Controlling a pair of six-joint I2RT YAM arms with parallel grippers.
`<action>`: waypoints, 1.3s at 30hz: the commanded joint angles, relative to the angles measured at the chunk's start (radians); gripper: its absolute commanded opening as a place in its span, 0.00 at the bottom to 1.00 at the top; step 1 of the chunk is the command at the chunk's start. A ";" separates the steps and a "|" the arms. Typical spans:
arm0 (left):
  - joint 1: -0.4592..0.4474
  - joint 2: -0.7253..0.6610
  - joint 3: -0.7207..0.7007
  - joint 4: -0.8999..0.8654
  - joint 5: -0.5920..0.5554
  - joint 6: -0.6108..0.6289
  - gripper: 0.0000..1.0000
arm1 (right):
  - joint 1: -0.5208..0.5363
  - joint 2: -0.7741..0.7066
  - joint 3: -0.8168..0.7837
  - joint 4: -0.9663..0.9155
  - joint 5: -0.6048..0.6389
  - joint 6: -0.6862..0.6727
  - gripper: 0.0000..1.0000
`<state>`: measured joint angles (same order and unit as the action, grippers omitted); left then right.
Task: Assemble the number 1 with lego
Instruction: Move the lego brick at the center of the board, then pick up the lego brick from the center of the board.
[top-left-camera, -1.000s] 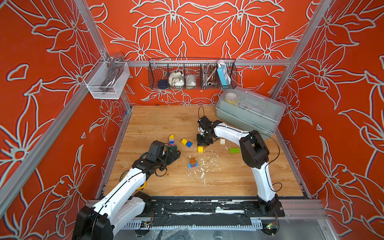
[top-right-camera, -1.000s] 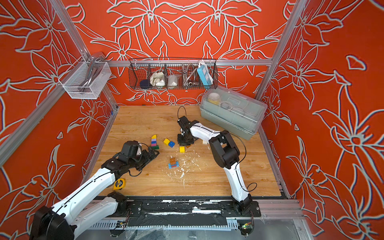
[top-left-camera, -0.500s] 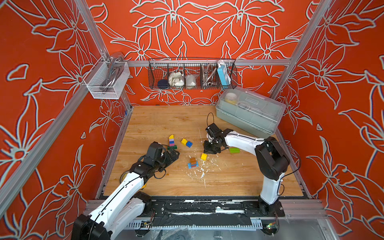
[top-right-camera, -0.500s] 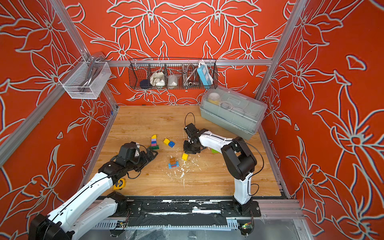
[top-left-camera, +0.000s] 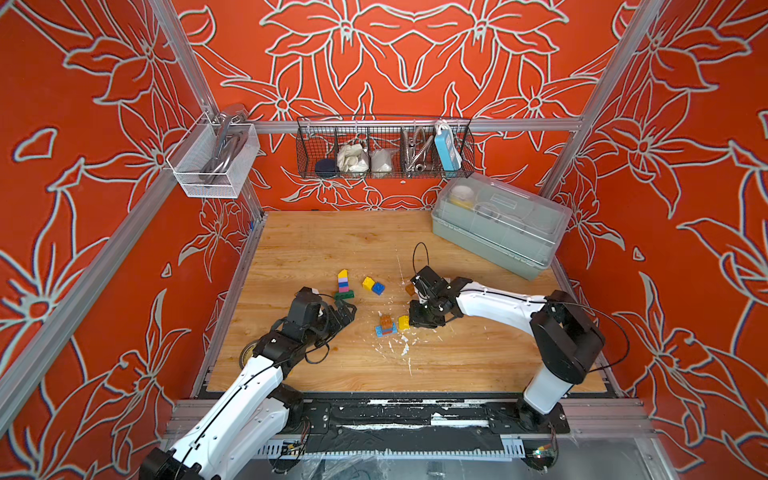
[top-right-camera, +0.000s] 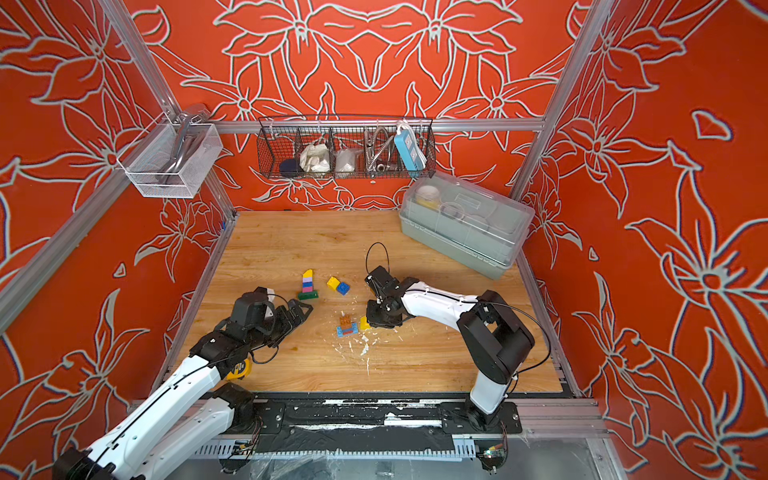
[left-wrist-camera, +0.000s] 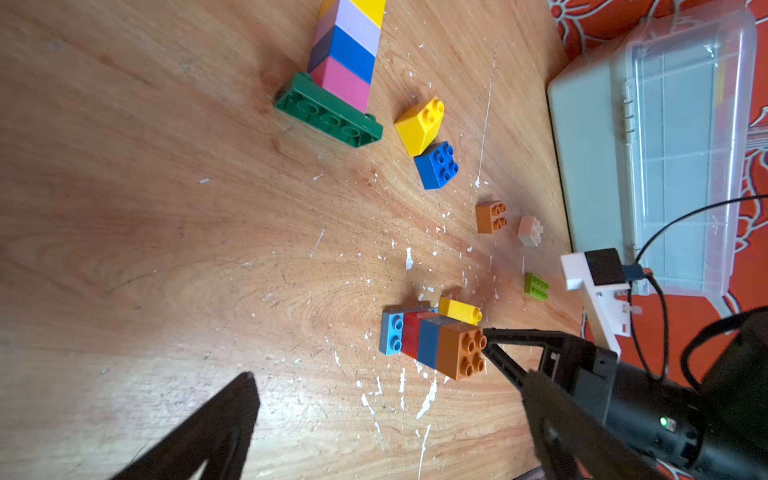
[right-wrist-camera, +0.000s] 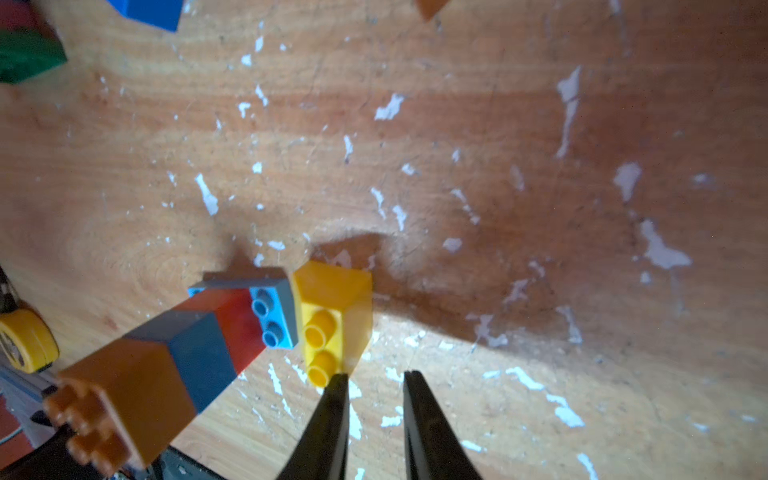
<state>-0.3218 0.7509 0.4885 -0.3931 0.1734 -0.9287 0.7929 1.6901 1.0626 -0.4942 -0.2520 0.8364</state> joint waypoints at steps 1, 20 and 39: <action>-0.005 -0.027 -0.009 -0.024 -0.014 -0.007 0.99 | 0.000 -0.045 0.034 -0.079 0.083 -0.055 0.34; -0.004 -0.062 -0.030 0.007 -0.012 -0.007 0.99 | 0.029 0.148 0.289 -0.248 0.155 -0.109 0.56; -0.002 -0.088 -0.042 0.019 -0.007 -0.002 0.99 | 0.076 0.285 0.340 -0.299 0.228 -0.090 0.55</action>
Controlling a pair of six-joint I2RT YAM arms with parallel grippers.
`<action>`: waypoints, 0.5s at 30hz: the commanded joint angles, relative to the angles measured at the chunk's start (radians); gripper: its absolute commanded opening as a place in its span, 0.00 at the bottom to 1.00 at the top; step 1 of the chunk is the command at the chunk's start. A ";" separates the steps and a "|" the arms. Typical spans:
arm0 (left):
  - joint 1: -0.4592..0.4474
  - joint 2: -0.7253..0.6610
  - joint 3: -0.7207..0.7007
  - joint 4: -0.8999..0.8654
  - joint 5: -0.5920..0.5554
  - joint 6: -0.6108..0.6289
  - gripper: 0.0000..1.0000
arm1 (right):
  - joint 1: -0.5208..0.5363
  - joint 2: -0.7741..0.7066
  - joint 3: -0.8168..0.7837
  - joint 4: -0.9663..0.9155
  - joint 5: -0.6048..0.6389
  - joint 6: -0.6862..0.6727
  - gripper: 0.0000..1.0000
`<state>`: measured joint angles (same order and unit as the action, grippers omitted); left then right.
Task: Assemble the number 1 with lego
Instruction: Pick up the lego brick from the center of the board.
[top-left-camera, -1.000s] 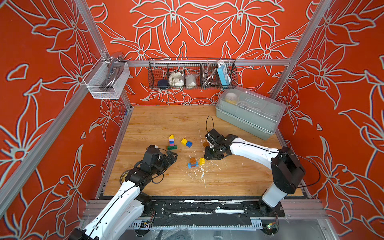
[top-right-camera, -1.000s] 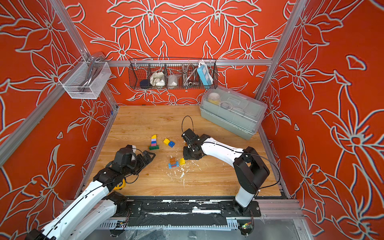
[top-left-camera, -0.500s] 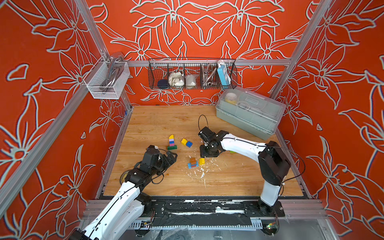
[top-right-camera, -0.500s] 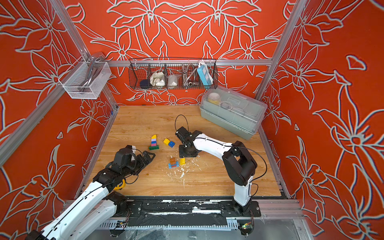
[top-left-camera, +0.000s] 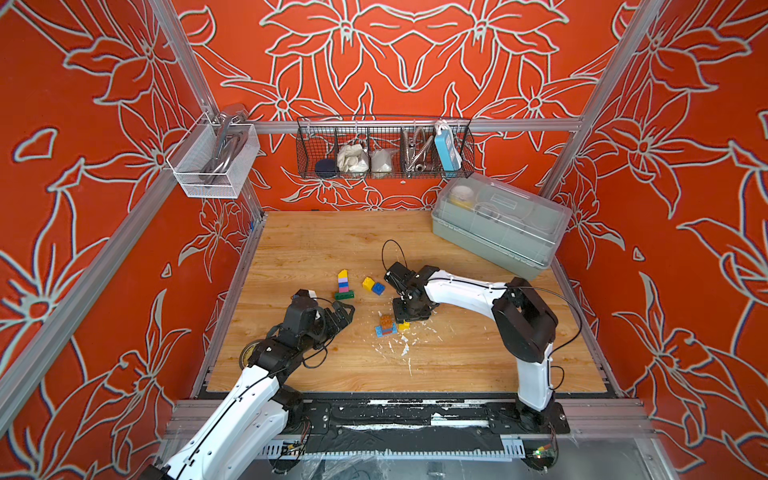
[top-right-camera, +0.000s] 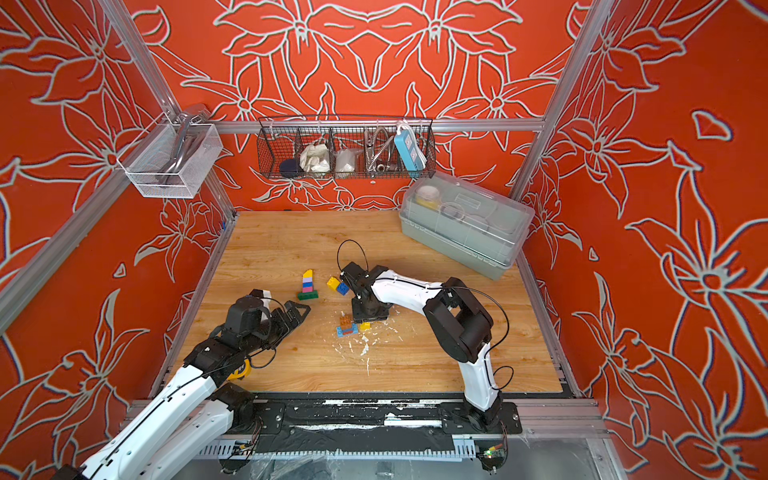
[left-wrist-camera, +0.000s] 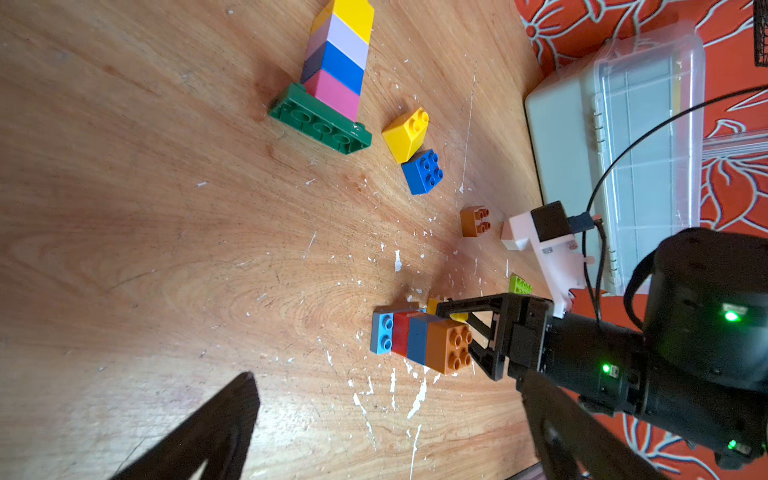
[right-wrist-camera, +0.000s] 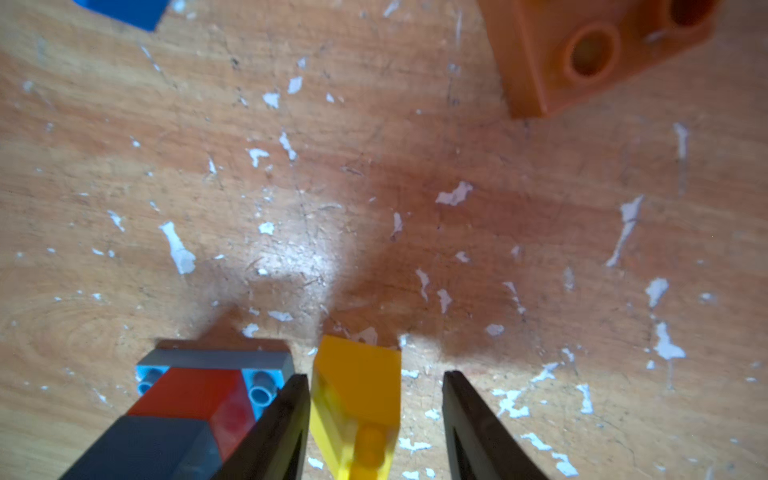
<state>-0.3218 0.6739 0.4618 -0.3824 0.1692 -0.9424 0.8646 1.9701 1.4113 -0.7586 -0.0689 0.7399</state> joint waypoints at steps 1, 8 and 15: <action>-0.002 -0.011 -0.015 0.011 -0.002 0.011 0.99 | 0.004 0.003 -0.009 -0.036 0.049 0.006 0.55; -0.002 -0.017 -0.018 0.009 -0.003 0.010 0.99 | 0.004 -0.010 -0.015 -0.056 0.069 0.006 0.55; -0.002 -0.015 -0.018 0.011 -0.001 0.010 0.99 | 0.013 -0.009 -0.019 -0.051 0.070 0.014 0.57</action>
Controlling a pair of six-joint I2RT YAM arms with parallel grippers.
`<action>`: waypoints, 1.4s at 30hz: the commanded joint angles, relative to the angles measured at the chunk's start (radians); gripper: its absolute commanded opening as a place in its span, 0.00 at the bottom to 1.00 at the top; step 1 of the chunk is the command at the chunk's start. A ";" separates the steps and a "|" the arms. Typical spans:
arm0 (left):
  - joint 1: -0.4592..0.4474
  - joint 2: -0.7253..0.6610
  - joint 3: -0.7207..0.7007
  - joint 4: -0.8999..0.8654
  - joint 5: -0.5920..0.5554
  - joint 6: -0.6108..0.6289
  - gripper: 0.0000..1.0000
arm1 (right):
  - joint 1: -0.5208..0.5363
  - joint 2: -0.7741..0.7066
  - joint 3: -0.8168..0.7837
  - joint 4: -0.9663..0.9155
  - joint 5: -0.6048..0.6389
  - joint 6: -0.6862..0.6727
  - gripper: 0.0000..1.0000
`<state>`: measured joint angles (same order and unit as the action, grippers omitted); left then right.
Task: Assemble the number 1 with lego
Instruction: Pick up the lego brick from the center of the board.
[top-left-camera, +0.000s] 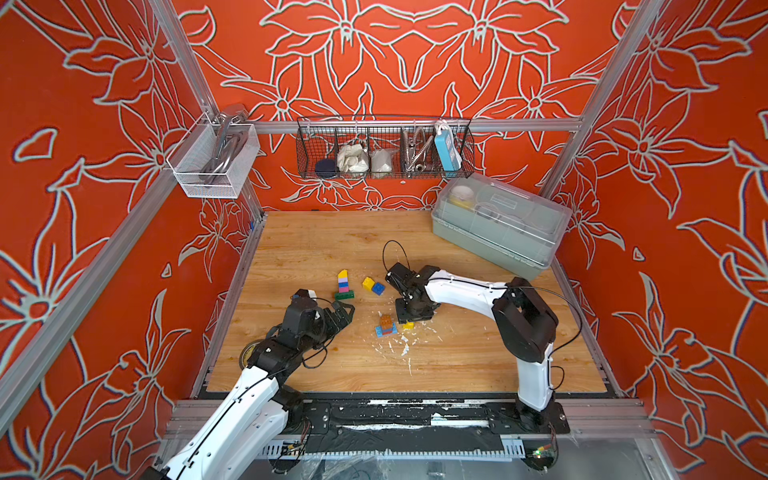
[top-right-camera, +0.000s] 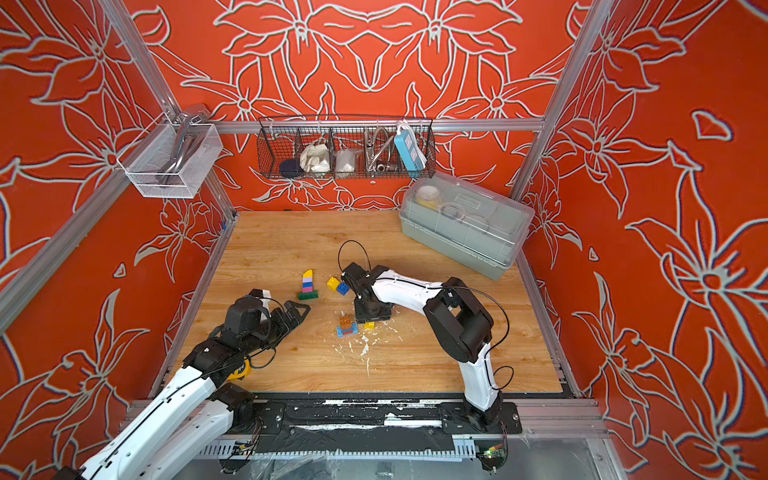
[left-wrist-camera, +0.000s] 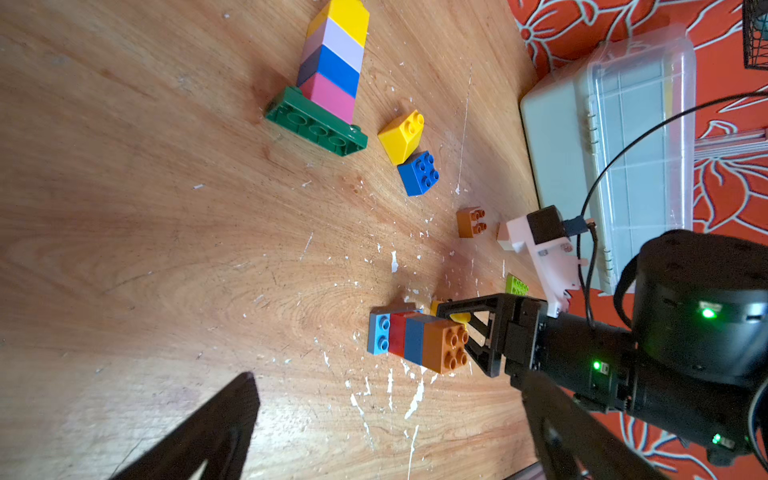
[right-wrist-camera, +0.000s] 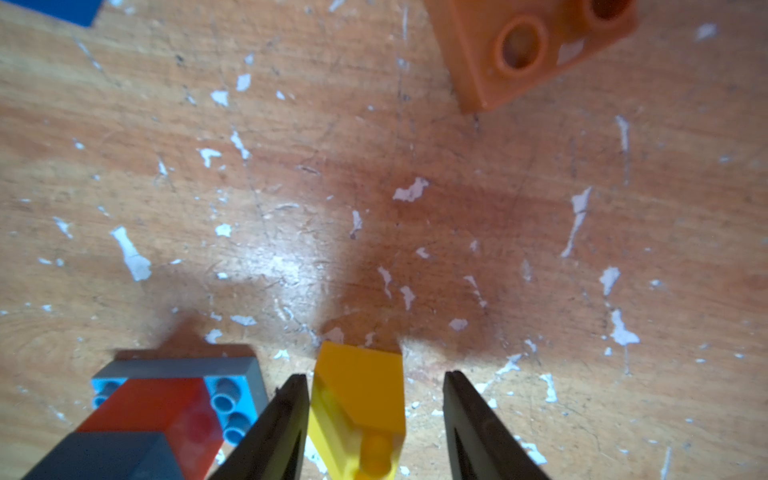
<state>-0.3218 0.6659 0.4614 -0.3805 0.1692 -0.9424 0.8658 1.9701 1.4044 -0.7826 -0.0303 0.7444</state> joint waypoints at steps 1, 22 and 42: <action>-0.002 -0.006 -0.018 0.010 0.000 0.010 0.99 | 0.012 -0.005 -0.010 -0.028 0.031 0.009 0.57; -0.002 0.000 -0.018 0.014 0.000 0.008 0.99 | 0.023 0.047 0.015 -0.059 0.031 0.008 0.54; 0.000 -0.019 -0.026 0.017 -0.006 0.005 0.99 | 0.023 -0.030 0.017 -0.096 0.036 0.001 0.27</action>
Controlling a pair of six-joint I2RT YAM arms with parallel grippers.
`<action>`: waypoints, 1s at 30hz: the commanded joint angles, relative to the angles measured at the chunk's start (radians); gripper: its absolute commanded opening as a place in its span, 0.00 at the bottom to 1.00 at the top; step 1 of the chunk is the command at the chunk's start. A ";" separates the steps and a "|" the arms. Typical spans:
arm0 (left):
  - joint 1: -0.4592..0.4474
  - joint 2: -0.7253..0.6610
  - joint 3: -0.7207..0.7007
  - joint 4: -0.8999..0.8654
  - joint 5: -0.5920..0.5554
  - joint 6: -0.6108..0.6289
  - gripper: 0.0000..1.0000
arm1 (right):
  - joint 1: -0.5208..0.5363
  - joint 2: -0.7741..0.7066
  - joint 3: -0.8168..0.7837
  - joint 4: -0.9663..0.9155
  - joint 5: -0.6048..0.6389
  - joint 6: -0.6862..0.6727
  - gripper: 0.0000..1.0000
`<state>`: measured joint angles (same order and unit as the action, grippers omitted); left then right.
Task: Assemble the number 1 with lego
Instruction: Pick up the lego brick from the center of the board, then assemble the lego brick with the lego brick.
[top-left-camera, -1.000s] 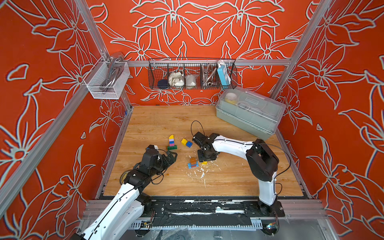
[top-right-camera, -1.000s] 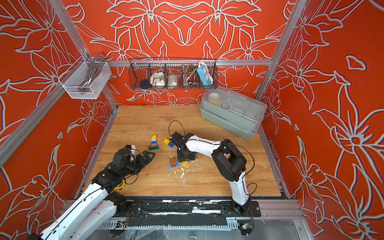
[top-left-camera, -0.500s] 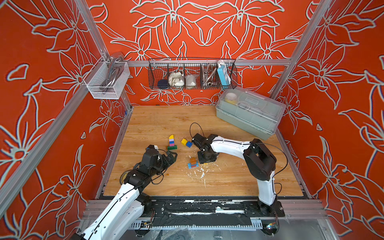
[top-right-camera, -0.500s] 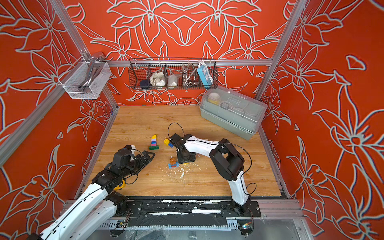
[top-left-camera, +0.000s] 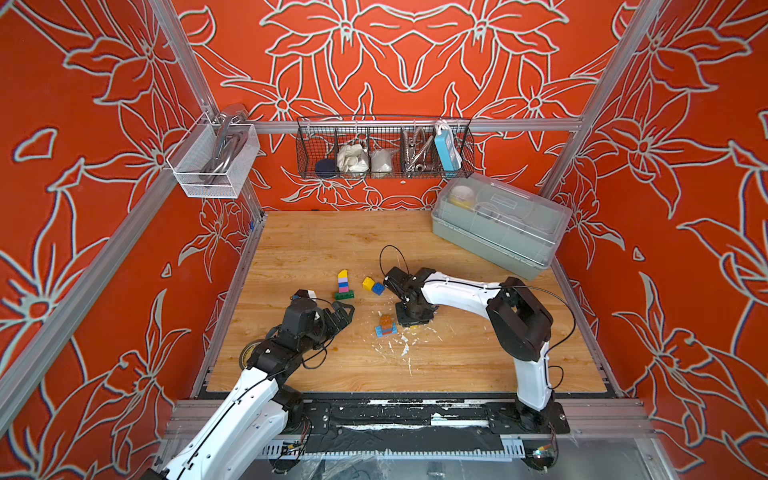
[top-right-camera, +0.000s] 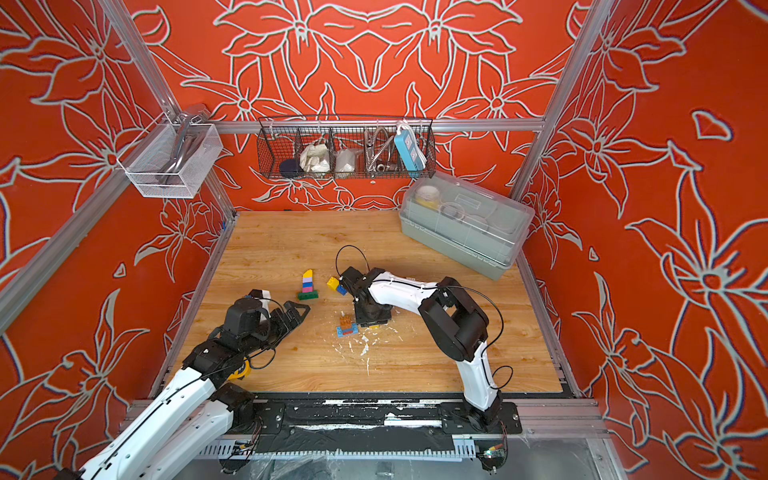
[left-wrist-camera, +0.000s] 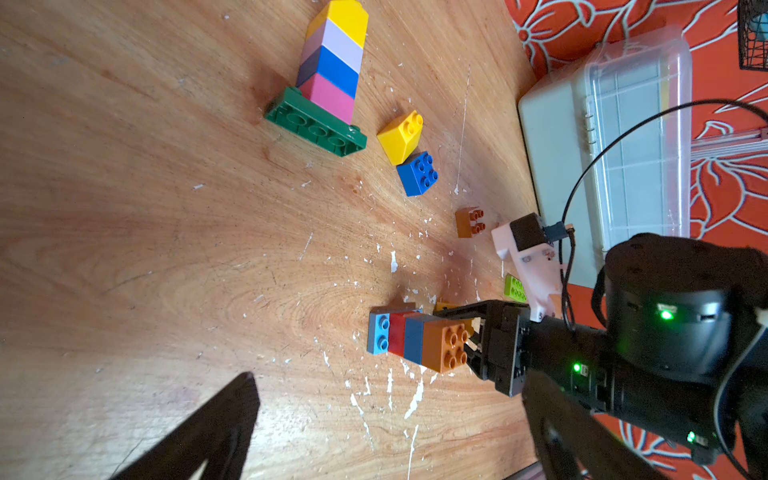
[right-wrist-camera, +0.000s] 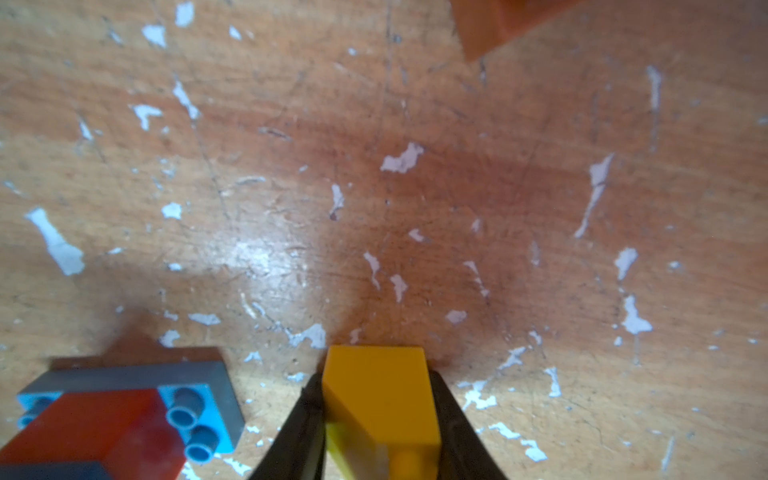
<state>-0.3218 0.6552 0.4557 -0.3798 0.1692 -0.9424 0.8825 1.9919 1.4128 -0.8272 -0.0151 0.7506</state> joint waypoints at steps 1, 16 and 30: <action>0.001 -0.008 -0.021 0.018 -0.006 0.005 0.99 | 0.006 -0.066 0.017 -0.064 0.023 -0.009 0.26; 0.010 -0.086 -0.044 0.006 -0.004 -0.002 0.99 | 0.085 -0.102 0.336 -0.358 0.058 -0.051 0.25; 0.019 -0.116 -0.051 0.002 0.004 -0.001 0.99 | 0.165 0.051 0.497 -0.419 0.005 -0.044 0.25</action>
<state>-0.3111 0.5499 0.4110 -0.3737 0.1699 -0.9436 1.0443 2.0117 1.8732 -1.2011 -0.0029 0.7116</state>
